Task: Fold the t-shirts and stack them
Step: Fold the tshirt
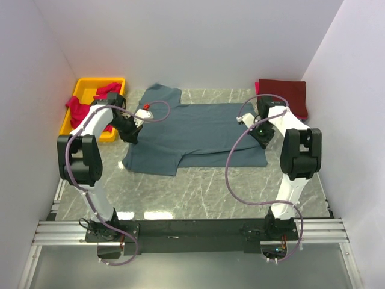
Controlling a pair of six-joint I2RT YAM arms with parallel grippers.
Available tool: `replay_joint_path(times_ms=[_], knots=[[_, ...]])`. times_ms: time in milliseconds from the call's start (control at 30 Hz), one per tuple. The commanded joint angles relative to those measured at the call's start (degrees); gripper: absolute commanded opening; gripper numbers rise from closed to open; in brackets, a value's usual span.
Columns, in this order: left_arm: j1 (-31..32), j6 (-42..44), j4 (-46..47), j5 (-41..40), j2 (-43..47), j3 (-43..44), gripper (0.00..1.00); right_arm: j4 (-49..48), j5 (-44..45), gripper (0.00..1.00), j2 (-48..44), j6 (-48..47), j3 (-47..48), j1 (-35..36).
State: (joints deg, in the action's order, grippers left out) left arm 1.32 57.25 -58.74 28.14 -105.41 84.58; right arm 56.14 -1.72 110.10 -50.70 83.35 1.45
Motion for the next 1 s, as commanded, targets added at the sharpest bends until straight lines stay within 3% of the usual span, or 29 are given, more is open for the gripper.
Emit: replay_joint_path(times_ms=[0,967], knots=[[-0.3,-0.3,0.9,-0.1,-0.9,2.3,0.01,0.1,1.4,0.00,0.8,-0.7,3.4,-0.4],[-0.4,-2.6,5.5,-0.5,-5.6,2.6,0.01,-0.3,2.8,0.01,5.6,-0.6,6.8,-0.5]])
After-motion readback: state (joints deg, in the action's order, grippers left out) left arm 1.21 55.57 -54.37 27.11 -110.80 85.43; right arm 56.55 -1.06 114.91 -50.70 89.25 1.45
